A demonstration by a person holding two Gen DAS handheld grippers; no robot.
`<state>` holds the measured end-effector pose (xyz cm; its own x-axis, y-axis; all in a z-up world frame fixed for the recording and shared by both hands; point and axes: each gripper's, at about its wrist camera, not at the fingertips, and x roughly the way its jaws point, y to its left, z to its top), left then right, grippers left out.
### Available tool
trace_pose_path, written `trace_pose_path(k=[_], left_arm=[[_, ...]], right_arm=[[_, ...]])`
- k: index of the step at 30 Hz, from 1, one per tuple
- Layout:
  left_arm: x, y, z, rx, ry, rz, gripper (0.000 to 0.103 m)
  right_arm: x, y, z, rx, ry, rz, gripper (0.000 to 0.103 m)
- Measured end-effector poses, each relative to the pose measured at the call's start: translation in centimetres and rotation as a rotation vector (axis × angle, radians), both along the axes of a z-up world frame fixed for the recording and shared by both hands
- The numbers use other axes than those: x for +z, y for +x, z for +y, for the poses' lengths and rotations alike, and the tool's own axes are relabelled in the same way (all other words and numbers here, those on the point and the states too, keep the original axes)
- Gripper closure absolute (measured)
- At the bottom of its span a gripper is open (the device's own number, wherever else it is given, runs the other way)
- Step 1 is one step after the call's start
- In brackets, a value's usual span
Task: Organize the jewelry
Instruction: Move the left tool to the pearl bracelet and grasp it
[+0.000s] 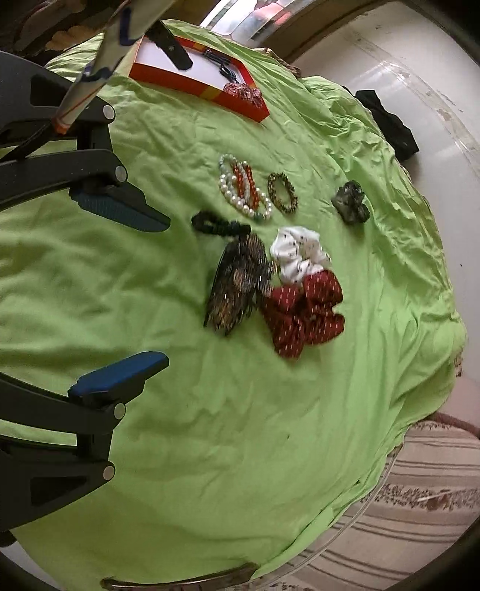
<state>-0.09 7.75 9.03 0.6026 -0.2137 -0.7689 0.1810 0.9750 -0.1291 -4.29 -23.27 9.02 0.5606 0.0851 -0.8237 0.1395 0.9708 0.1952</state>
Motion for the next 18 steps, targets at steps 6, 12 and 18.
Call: trace_pose_path(k=[6, 12, 18], left_arm=[[-2.1, 3.4, -3.5, -0.076, -0.029, 0.084, 0.051], [-4.4, 7.5, -6.1, -0.116, -0.075, 0.158, 0.066], [-6.8, 10.1, -8.2, -0.151, -0.054, 0.205, 0.08]], right_arm=[[-0.7, -0.2, -1.4, 0.013, 0.014, -0.024, 0.031], [-1.5, 1.1, -1.9, 0.02, 0.037, -0.028, 0.031], [-1.6, 2.6, -2.6, 0.018, 0.048, -0.047, 0.031]])
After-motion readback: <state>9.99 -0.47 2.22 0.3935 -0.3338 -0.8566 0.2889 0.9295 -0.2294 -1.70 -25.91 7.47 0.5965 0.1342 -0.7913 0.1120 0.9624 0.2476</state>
